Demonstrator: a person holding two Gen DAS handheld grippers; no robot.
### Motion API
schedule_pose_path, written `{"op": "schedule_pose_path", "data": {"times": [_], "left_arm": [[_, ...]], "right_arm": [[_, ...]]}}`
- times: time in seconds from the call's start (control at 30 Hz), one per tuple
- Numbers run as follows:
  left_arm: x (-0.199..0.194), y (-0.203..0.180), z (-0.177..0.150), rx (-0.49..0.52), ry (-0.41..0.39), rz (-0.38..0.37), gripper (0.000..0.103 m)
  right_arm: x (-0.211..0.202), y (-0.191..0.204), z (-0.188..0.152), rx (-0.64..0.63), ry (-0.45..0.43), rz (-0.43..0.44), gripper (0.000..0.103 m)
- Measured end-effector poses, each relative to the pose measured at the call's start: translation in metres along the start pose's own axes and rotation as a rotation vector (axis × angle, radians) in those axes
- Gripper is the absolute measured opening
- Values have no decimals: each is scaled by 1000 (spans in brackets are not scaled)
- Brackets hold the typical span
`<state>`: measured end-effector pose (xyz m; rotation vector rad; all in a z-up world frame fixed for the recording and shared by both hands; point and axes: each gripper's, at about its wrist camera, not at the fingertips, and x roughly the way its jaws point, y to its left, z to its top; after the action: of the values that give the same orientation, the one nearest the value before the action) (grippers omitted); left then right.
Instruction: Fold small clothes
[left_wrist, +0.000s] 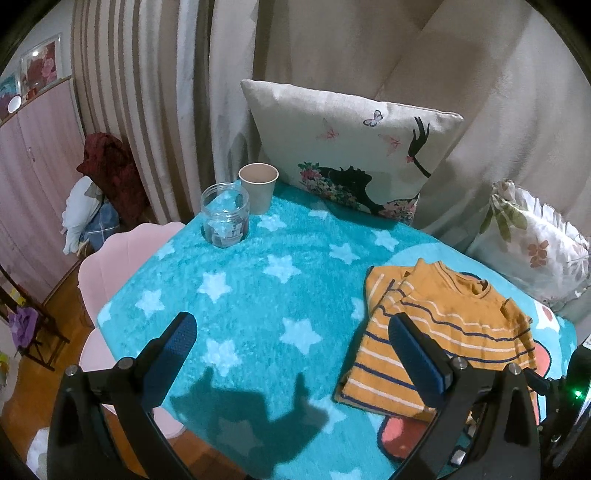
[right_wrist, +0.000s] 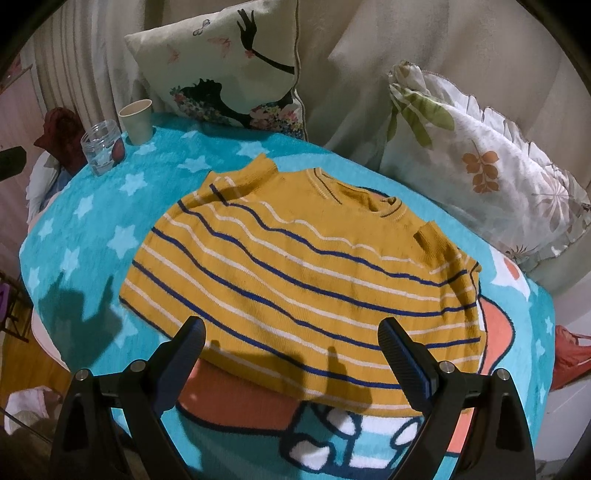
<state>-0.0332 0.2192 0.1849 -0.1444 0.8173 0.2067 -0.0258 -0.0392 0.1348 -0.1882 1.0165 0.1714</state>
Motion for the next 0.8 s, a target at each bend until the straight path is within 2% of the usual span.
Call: {"op": "schedule_pose_path", "data": {"times": [0.8], "left_arm": [[-8,-1,-17,-28,31,-6,103]], "right_arm": [[-4,-1,-7,-14,5,4,97]]}}
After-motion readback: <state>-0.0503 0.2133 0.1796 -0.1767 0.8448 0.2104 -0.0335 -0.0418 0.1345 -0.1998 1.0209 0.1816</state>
